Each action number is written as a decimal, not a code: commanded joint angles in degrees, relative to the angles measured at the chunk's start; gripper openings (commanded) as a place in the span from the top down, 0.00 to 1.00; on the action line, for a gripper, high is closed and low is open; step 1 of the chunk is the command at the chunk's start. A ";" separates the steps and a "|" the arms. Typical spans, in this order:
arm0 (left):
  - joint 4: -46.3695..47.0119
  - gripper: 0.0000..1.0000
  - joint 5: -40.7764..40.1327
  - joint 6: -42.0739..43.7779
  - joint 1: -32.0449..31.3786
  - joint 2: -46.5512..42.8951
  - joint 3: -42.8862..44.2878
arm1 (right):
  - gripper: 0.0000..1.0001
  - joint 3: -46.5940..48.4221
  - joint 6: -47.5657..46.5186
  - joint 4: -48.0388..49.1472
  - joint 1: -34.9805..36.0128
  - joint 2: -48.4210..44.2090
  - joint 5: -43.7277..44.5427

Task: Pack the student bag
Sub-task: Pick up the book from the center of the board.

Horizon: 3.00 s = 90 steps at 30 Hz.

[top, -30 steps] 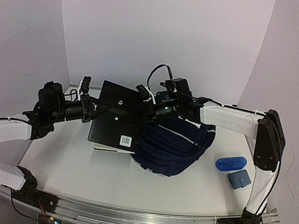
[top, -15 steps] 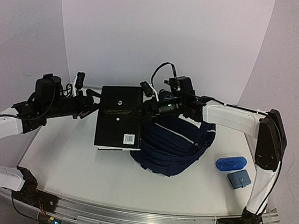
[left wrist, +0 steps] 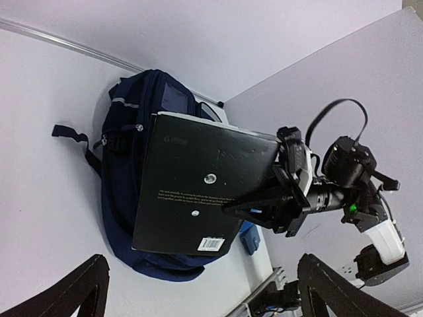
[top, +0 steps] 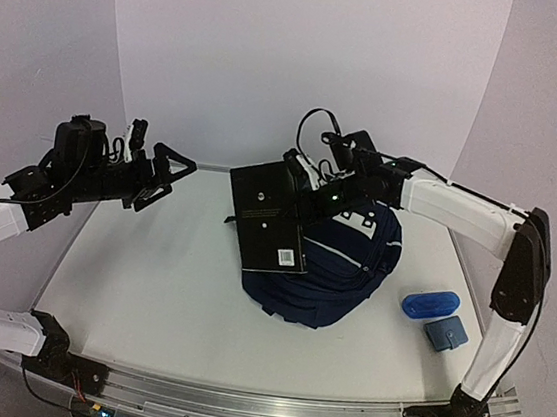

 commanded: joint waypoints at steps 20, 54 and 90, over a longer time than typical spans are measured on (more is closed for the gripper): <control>18.58 0.00 9.40 -21.36 0.08 2.36 -0.55 | 1.00 -5.76 -64.05 26.79 21.01 -11.81 67.05; 36.26 0.15 13.36 -26.82 -0.69 9.06 -6.37 | 0.97 -20.14 -92.90 75.25 28.60 -3.03 75.43; 41.90 1.00 34.87 -8.54 1.61 7.98 -4.82 | 0.02 -12.22 11.45 0.80 -15.65 -18.52 -30.20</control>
